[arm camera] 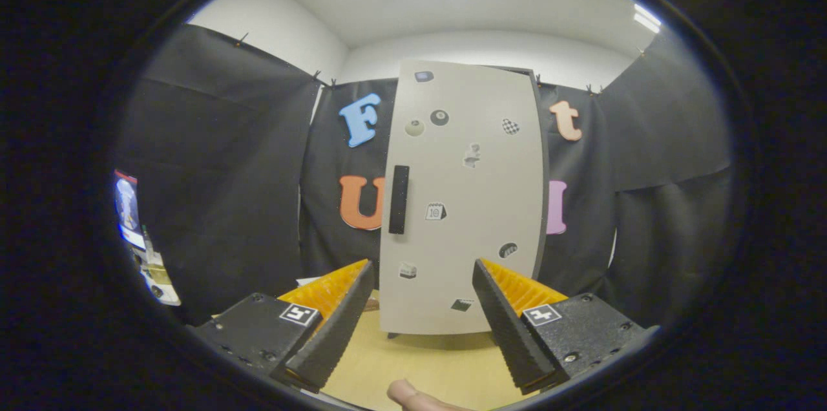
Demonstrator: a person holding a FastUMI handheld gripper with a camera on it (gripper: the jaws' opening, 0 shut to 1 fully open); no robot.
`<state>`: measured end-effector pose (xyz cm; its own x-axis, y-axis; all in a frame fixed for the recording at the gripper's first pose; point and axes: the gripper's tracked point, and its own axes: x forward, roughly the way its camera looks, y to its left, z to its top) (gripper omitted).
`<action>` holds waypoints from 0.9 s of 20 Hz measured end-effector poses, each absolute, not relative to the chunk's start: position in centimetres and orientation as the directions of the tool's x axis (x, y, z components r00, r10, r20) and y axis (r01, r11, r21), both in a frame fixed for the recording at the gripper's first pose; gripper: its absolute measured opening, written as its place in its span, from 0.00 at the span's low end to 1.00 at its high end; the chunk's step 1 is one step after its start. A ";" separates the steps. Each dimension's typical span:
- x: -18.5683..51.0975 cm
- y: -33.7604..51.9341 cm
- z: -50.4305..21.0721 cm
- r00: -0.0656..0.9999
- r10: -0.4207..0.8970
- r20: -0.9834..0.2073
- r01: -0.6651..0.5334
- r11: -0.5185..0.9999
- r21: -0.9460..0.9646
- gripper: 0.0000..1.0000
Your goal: Open the shoe cabinet door, grab the shoes and put them into the shoe cabinet, then close the shoe cabinet door.
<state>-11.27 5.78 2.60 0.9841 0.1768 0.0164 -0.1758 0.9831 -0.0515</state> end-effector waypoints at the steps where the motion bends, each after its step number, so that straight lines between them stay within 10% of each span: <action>1: -11.4 5.7 2.6 0.985 0.174 0.013 -0.173 0.983 -0.056 1.00; 18: -14.3 2.1 0.5 0.993 0.115 0.009 -0.115 0.993 0.021 0.99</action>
<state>-14.32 2.06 0.50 0.9934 0.1145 0.0093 -0.1147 0.9932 0.0209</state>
